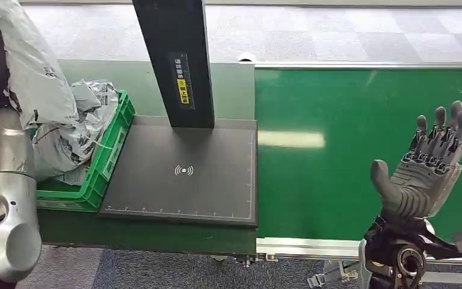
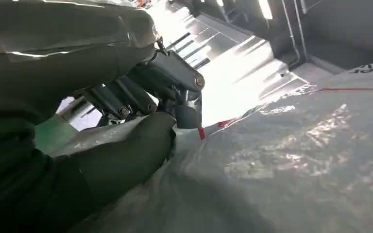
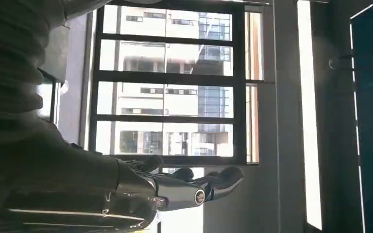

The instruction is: Moved the parcel from conveyor to table for the left to box.

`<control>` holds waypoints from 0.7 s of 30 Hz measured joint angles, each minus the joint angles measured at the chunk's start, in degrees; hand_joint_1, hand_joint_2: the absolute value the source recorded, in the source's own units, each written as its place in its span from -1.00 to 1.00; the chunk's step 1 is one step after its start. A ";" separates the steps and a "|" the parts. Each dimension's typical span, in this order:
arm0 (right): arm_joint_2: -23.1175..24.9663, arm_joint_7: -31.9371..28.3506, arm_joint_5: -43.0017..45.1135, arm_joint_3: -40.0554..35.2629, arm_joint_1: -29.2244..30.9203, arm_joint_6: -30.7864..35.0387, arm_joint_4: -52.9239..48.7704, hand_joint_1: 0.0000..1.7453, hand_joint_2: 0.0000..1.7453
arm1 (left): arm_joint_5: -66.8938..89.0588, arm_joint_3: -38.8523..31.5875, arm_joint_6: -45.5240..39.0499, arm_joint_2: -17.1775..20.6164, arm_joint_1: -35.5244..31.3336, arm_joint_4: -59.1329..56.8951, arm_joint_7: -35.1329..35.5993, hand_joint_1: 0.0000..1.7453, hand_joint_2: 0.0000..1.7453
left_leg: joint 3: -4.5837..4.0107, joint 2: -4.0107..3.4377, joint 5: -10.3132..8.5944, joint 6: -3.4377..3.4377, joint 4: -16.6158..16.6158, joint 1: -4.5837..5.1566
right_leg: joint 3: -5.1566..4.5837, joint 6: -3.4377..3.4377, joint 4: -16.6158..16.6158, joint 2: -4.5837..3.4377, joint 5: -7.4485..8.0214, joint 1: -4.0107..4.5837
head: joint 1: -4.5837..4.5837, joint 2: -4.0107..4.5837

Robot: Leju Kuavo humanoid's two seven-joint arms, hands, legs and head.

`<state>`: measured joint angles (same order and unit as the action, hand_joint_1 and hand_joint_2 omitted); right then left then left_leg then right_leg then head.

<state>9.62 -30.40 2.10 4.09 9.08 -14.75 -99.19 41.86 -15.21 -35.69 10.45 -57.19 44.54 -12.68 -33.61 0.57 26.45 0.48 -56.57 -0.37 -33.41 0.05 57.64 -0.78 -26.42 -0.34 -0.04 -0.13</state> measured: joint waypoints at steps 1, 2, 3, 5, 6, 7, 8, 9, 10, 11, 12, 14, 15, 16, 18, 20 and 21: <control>-0.02 0.00 -0.02 0.00 0.00 0.00 0.04 -1.00 1.00 | 0.02 -0.04 -0.07 0.28 -0.45 -1.09 0.02 1.00 1.00 | -0.01 0.01 0.00 0.00 0.00 0.00 | 0.00 0.00 0.00 0.00 0.00 0.00 | 0.00 0.00; 0.00 0.02 -0.02 0.00 0.00 0.00 0.04 -1.00 1.00 | 0.02 -0.13 -0.18 0.54 -0.86 -2.03 0.02 1.00 1.00 | -0.01 0.01 0.00 0.00 0.00 0.00 | 0.00 0.00 0.00 0.00 0.00 0.00 | 0.00 0.00; 0.00 0.00 -0.02 0.00 0.00 0.00 0.07 -1.00 1.00 | 0.09 -0.24 -0.31 0.68 -1.21 -2.84 0.02 1.00 1.00 | -0.01 0.00 0.00 0.00 0.00 0.01 | 0.00 0.00 0.00 0.00 0.00 0.00 | 0.00 0.00; -0.02 0.02 -0.04 0.00 0.02 0.00 0.13 -1.00 1.00 | 0.45 -0.44 -0.72 0.87 -1.80 -4.23 0.24 1.00 1.00 | -0.01 0.01 0.00 0.00 0.00 0.01 | 0.00 0.00 0.00 0.00 0.00 0.00 | -0.02 0.00; -0.02 0.15 -0.13 0.00 0.02 0.09 0.15 -1.00 1.00 | 1.19 -0.48 -1.13 0.96 -2.03 -4.82 0.61 1.00 1.00 | -0.01 0.01 0.00 0.00 0.00 0.01 | 0.00 0.00 0.00 0.00 0.00 0.00 | 0.00 0.00; -0.02 0.33 -0.15 -0.02 0.03 0.48 0.17 -1.00 1.00 | 2.50 -0.54 -1.72 1.16 -2.42 -5.69 1.26 1.00 1.00 | 0.00 0.00 0.00 0.00 0.00 0.01 | 0.00 0.00 0.00 0.00 0.00 0.01 | 0.00 0.00; -0.04 0.44 -0.28 -0.02 0.03 0.76 0.26 -1.00 1.00 | 3.75 -0.59 -2.05 1.35 -2.91 -6.64 1.88 1.00 1.00 | 0.00 0.00 -0.01 0.00 0.00 0.01 | 0.00 0.00 0.00 0.00 0.00 0.01 | 0.00 0.00; -0.09 0.44 -0.33 -0.02 0.01 1.05 0.33 -1.00 1.00 | 4.68 -0.61 -2.08 1.59 -3.37 -7.49 2.36 1.00 1.00 | 0.00 0.01 -0.01 0.00 0.00 0.01 | 0.00 0.00 0.00 0.00 0.00 0.01 | 0.00 0.00; -0.15 0.46 -0.31 -0.02 -0.02 1.27 0.37 -1.00 1.00 | 5.53 -0.63 -2.12 1.75 -3.83 -8.40 2.80 1.00 1.00 | 0.00 0.01 -0.01 0.00 0.00 0.01 | 0.00 0.00 0.00 0.00 0.00 0.01 | 0.02 0.00; -0.22 0.46 -0.31 -0.02 -0.06 1.53 0.37 -1.00 1.00 | 6.12 -0.66 -2.21 1.92 -4.31 -9.18 3.32 1.00 1.00 | 0.00 0.01 -0.01 0.00 0.00 0.01 | 0.00 0.00 0.00 0.00 0.00 0.01 | -0.02 0.00; -0.28 0.46 -0.31 -0.02 -0.14 1.75 0.37 -1.00 1.00 | 6.54 -0.66 -2.25 2.08 -4.76 -10.10 3.72 1.00 1.00 | 0.00 0.01 -0.01 0.00 0.00 0.01 | 0.00 0.00 0.00 0.00 0.00 0.01 | 0.02 0.00; -0.46 0.46 -0.15 -0.02 -0.50 1.88 0.37 -1.00 1.00 | 6.78 -0.83 -2.47 2.34 -5.21 -11.38 3.96 1.00 1.00 | 0.00 0.00 0.00 0.00 0.00 0.01 | 0.00 0.00 0.00 0.00 0.00 0.01 | 0.00 0.00; -0.57 0.46 -0.11 -0.02 -0.72 1.97 0.37 -1.00 1.00 | 6.95 -0.87 -2.69 2.49 -5.26 -11.78 4.02 1.00 1.00 | 0.00 -0.01 0.00 0.00 0.00 0.01 | -0.01 0.00 0.00 -0.01 0.00 0.01 | 0.00 0.00; -0.66 0.46 -0.07 -0.02 -0.88 2.08 0.37 -1.00 1.00 | 7.43 -0.90 -2.80 2.73 -5.32 -12.23 4.46 1.00 1.00 | 0.00 -0.01 0.00 0.00 0.00 0.01 | -0.01 0.00 0.00 -0.01 0.00 0.01 | 0.00 0.00; -0.79 0.46 0.07 -0.02 -1.09 2.23 0.37 -1.00 1.00 | 9.27 -0.92 -2.80 3.21 -5.41 -13.09 6.45 1.00 1.00 | 0.00 -0.01 0.00 0.01 0.00 0.01 | -0.03 0.00 0.00 -0.01 0.00 0.01 | 0.02 0.00; -0.83 0.46 0.22 -0.02 -1.18 2.27 0.37 -1.00 1.00 | 10.95 -0.92 -2.78 3.78 -5.55 -13.98 8.07 1.00 1.00 | 0.00 -0.01 0.00 0.01 0.00 0.01 | -0.03 0.00 0.00 -0.01 0.00 0.01 | 0.00 0.00; -0.85 0.48 0.22 -0.02 -1.18 2.34 0.37 -1.00 1.00 | 11.81 -0.92 -2.71 4.00 -5.61 -14.31 8.96 1.00 1.00 | -0.01 -0.01 0.00 0.01 0.00 0.01 | -0.02 0.00 0.00 -0.01 0.00 0.01 | -0.02 0.00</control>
<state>8.76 -29.92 2.32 4.07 7.90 -12.41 -98.82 53.66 -16.13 -38.40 14.45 -62.80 30.23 -3.71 -33.62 0.57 26.45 0.49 -56.57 -0.36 -33.44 0.05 57.64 -0.78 -26.42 -0.33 -0.07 -0.13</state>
